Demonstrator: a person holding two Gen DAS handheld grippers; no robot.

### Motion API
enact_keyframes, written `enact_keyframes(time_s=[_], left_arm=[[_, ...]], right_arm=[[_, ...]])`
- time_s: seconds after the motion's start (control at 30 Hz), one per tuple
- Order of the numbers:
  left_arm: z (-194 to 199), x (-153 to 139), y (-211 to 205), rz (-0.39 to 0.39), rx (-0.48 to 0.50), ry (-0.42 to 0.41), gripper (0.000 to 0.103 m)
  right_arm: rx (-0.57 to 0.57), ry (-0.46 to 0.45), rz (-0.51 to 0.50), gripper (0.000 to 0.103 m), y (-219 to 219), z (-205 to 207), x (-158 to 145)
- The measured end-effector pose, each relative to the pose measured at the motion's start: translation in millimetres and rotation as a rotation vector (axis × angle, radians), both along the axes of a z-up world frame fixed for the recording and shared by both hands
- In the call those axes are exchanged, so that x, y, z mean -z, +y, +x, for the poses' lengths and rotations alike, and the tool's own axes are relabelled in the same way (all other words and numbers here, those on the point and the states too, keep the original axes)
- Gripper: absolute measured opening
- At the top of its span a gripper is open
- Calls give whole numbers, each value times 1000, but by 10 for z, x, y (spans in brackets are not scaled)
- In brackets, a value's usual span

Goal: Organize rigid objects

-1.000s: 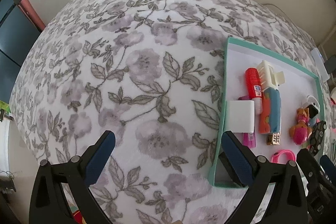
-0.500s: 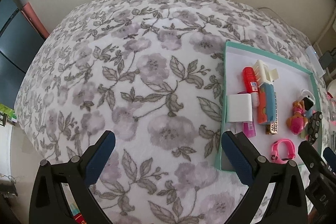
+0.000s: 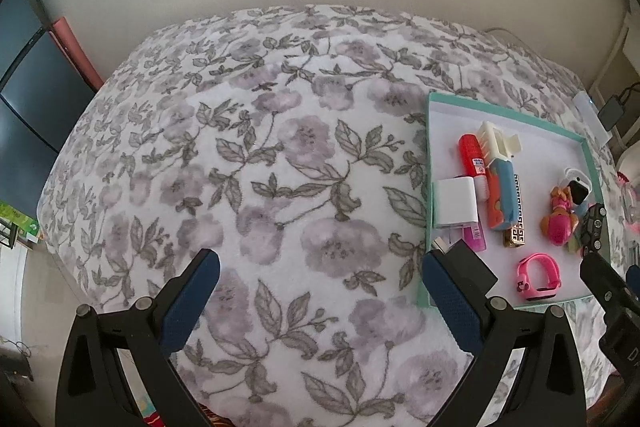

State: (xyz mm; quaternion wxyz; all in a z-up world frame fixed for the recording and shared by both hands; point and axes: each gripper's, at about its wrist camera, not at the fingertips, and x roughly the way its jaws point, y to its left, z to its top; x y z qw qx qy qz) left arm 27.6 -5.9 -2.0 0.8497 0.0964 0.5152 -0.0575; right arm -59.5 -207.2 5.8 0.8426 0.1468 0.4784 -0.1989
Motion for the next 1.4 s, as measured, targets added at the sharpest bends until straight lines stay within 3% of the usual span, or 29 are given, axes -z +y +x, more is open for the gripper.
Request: enact_keyframes(time_s=[0.47, 1.4], left_arm=[[-85, -123, 144, -6, -26, -55, 101], [-91, -197, 166, -17, -41, -75, 101]], right_arm=[[2, -37, -24, 103, 74, -148, -111], [-4, -48, -46, 103, 85, -178, -163]])
